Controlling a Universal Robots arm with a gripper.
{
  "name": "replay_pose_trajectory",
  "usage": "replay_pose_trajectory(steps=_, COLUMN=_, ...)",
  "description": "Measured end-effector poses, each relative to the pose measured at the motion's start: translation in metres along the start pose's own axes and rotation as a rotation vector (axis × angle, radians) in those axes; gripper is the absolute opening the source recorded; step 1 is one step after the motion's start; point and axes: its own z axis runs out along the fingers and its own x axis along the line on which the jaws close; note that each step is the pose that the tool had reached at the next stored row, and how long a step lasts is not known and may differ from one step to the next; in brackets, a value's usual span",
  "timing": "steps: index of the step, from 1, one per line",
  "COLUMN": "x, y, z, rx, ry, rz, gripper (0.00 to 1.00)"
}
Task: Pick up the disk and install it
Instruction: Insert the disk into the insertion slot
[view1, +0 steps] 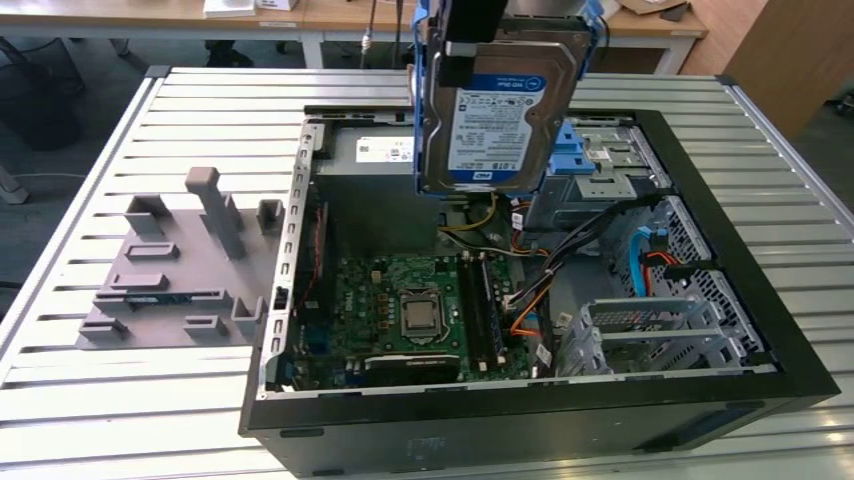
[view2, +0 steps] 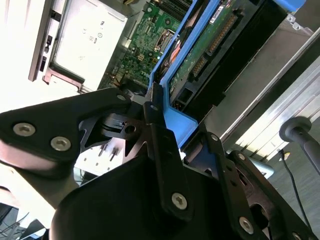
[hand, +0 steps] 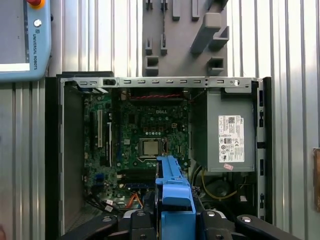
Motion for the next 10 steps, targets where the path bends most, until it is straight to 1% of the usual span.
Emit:
replay_pose_trajectory(steps=2, x=0.0005, y=-0.0023, z=0.0001, rx=0.0000, ry=0.0000, rz=0.001, gripper=0.36)
replay_pose_trajectory(steps=7, x=0.0005, y=-0.0113, z=0.0003, rx=-0.0013, ry=0.0000, rz=0.001, gripper=0.36)
replay_pose_trajectory(steps=10, x=0.0025, y=-0.0125, z=0.0005, rx=-0.0015, ry=0.0001, rz=0.001, gripper=0.36)
